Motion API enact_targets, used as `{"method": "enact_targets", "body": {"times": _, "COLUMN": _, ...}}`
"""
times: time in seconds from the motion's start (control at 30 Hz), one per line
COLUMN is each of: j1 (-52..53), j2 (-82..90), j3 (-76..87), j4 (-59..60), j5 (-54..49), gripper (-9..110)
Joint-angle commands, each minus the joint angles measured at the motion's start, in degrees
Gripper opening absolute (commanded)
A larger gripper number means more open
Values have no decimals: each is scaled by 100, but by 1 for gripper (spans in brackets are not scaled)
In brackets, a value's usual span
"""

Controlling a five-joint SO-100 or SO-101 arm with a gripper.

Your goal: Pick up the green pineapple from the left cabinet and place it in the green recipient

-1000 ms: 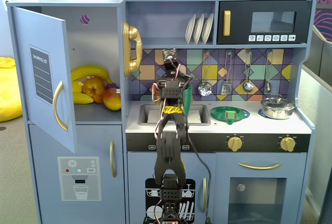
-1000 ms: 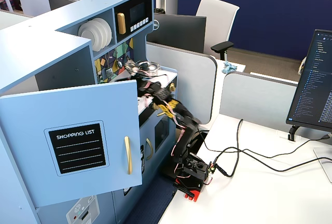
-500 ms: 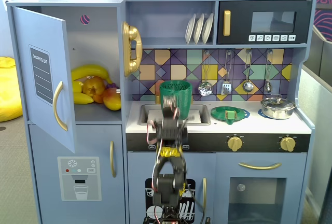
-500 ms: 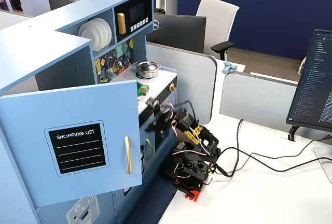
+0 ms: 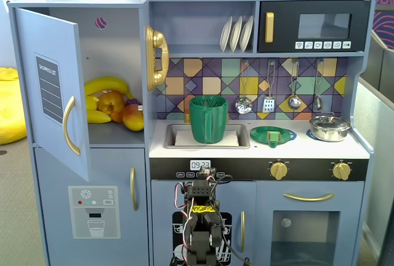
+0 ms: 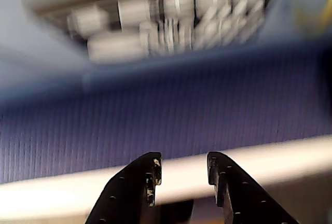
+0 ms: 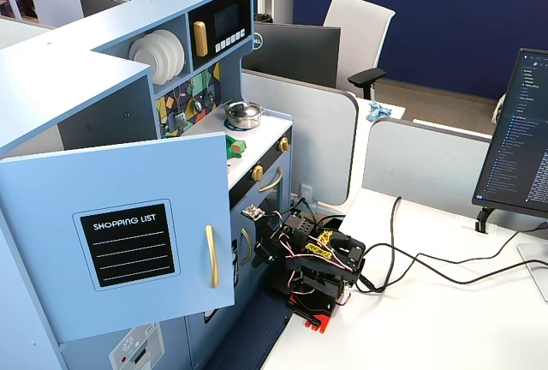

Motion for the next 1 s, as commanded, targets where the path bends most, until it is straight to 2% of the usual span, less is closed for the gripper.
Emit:
{"method": "enact_targets", "body": {"times": 0.0, "j1": -26, "j2": 0, "j3": 0, "j4": 1002, "j5": 70, "gripper": 3}}
{"method": "enact_targets", "body": {"times": 0.1, "j1": -70, "j2": 0, "j3": 0, "j4": 1573, "j5": 176, "gripper": 2}}
{"method": "enact_targets", "body": {"times": 0.17, "j1": -70, "j2": 0, "j3": 0, "j4": 1960, "j5": -105, "gripper": 1}}
{"method": "enact_targets", "body": {"times": 0.33, "j1": -53, "j2": 0, "j3": -9, "j4": 1951, "j5": 53, "gripper": 4}}
{"method": "enact_targets", "body": {"times": 0.47, "j1": -53, "j2": 0, "j3": -9, "j4": 2030, "j5": -563, "gripper": 5}}
{"method": "enact_targets", "body": {"times": 0.97, "j1": -53, "j2": 0, "j3": -9, "j4": 2030, "j5": -519, "gripper": 5}}
